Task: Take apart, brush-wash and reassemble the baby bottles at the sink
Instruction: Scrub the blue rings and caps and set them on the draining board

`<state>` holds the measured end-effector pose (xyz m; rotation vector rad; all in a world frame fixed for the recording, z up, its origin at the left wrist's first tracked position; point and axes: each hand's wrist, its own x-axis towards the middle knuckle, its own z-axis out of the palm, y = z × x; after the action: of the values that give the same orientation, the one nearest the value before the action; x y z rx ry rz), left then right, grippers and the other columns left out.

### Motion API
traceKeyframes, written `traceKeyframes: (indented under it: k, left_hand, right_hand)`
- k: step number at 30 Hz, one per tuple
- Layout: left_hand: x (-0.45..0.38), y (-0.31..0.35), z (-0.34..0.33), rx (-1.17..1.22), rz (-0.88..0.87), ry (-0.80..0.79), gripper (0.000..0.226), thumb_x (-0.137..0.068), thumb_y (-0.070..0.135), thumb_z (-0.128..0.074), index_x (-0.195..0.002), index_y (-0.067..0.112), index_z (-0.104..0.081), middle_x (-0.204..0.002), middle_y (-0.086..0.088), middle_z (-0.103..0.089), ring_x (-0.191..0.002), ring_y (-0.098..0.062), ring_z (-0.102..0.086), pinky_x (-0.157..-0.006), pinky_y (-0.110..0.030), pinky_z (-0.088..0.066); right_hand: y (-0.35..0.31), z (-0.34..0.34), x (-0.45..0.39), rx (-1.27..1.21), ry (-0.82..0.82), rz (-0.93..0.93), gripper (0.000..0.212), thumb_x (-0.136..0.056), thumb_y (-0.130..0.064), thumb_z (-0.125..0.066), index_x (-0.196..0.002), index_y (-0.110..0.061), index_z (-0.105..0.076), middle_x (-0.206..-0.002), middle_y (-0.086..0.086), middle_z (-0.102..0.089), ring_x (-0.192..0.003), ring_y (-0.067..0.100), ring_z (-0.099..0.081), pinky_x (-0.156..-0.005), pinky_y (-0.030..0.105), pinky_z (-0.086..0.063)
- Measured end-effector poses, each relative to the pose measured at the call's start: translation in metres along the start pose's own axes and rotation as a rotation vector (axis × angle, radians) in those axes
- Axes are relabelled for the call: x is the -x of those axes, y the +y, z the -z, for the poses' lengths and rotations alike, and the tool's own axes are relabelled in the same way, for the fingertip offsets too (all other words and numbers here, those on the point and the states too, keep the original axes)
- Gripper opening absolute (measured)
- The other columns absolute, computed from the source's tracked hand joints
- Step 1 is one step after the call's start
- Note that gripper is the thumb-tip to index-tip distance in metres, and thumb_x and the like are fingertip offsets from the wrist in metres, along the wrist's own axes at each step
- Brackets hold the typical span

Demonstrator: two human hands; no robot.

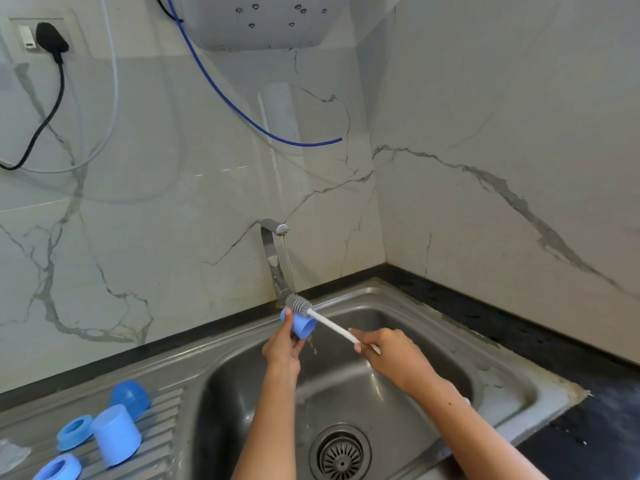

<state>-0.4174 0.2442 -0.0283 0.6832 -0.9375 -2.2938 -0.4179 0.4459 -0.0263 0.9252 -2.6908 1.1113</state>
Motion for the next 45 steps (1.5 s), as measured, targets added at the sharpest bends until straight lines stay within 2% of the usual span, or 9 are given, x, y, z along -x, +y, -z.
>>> traceKeyframes:
  k: [4,9,13,17,20,32,35,39,45]
  left_hand:
    - [0.008,-0.004,-0.008,0.001,0.003,0.024,0.019,-0.084,0.014,-0.070,-0.088,0.001,-0.056,-0.110,-0.021,-0.061,-0.091,-0.026,-0.062,-0.086,-0.039,-0.051]
    - [-0.004,0.008,0.010,0.064,-0.064,0.168,0.047,-0.085,0.013,-0.069,-0.123,-0.007,-0.050,-0.127,-0.024,-0.056,-0.097,-0.028,-0.057,-0.095,-0.043,-0.049]
    - [0.001,0.001,0.001,-0.109,-0.038,0.076,0.042,-0.081,0.013,-0.073,-0.114,-0.007,-0.055,-0.116,-0.024,-0.060,-0.097,-0.029,-0.059,-0.084,-0.041,-0.052]
    - [0.001,-0.005,-0.006,-0.170,-0.009,0.016,0.031,-0.081,0.015,-0.073,-0.101,-0.002,-0.056,-0.119,-0.024,-0.060,-0.098,-0.029,-0.061,-0.080,-0.039,-0.052]
    - [-0.003,0.005,0.004,-0.067,-0.059,0.075,0.046,-0.083,0.012,-0.070,-0.120,-0.008,-0.050,-0.126,-0.026,-0.056,-0.099,-0.029,-0.057,-0.088,-0.041,-0.051]
    - [0.005,0.001,-0.008,-0.044,0.054,-0.219,0.030,-0.096,0.022,-0.052,-0.119,0.002,-0.050,-0.110,-0.019,-0.057,-0.086,-0.026,-0.059,-0.082,-0.043,-0.050]
    - [0.003,-0.005,-0.010,-0.119,-0.024,-0.134,0.033,-0.089,0.021,-0.064,-0.115,0.002,-0.057,-0.094,-0.011,-0.062,-0.084,-0.020,-0.059,-0.076,-0.035,-0.052]
    - [-0.001,0.000,-0.004,0.026,-0.028,-0.082,0.033,-0.095,0.016,-0.055,-0.125,0.002,-0.051,-0.093,-0.012,-0.060,-0.082,-0.021,-0.060,-0.081,-0.041,-0.051]
    - [0.004,-0.001,-0.007,-0.005,0.062,-0.348,0.020,-0.098,0.011,-0.048,-0.114,0.001,-0.053,-0.106,-0.018,-0.058,-0.096,-0.027,-0.059,-0.087,-0.046,-0.050]
  right_hand:
    - [-0.002,-0.007,-0.005,-0.041,-0.023,-0.011,0.037,-0.100,-0.030,-0.047,-0.136,-0.035,-0.052,-0.086,-0.002,-0.064,-0.051,0.008,-0.042,-0.053,0.024,-0.038]
    - [0.011,0.012,0.004,-0.287,-0.161,-0.119,0.025,-0.097,-0.022,-0.055,-0.119,-0.024,-0.067,-0.078,-0.014,-0.072,-0.040,0.000,-0.040,-0.043,0.016,-0.036]
    - [0.007,0.003,0.000,-0.114,-0.072,-0.062,0.034,-0.098,-0.029,-0.052,-0.131,-0.026,-0.060,-0.126,-0.014,-0.063,-0.074,0.002,-0.059,-0.073,0.021,-0.049]
    - [-0.001,0.002,-0.002,-0.153,-0.053,-0.094,0.034,-0.100,-0.027,-0.048,-0.133,-0.023,-0.058,-0.090,-0.008,-0.065,-0.052,0.000,-0.040,-0.058,0.019,-0.038]
    - [0.003,0.010,0.005,-0.301,-0.154,-0.154,0.028,-0.099,-0.028,-0.050,-0.124,-0.028,-0.063,-0.060,-0.005,-0.047,-0.038,0.004,-0.033,-0.039,0.018,-0.031]
    - [-0.010,-0.001,0.003,-0.314,-0.112,-0.142,0.037,-0.103,-0.026,-0.044,-0.139,-0.026,-0.051,-0.067,-0.002,-0.045,-0.046,0.008,-0.033,-0.037,0.014,-0.030]
    - [-0.011,-0.002,0.004,-0.326,-0.174,-0.147,0.037,-0.102,-0.028,-0.045,-0.138,-0.030,-0.051,-0.065,-0.001,-0.046,-0.042,0.007,-0.033,-0.037,0.016,-0.031]
    - [-0.002,0.008,0.005,-0.408,-0.256,-0.197,0.036,-0.100,-0.031,-0.047,-0.135,-0.033,-0.054,-0.060,-0.001,-0.045,-0.035,0.004,-0.032,-0.036,0.018,-0.031]
    - [-0.008,0.005,0.004,-0.376,-0.133,-0.144,0.035,-0.102,-0.029,-0.045,-0.136,-0.033,-0.053,-0.063,0.000,-0.045,-0.041,0.007,-0.032,-0.038,0.018,-0.031]
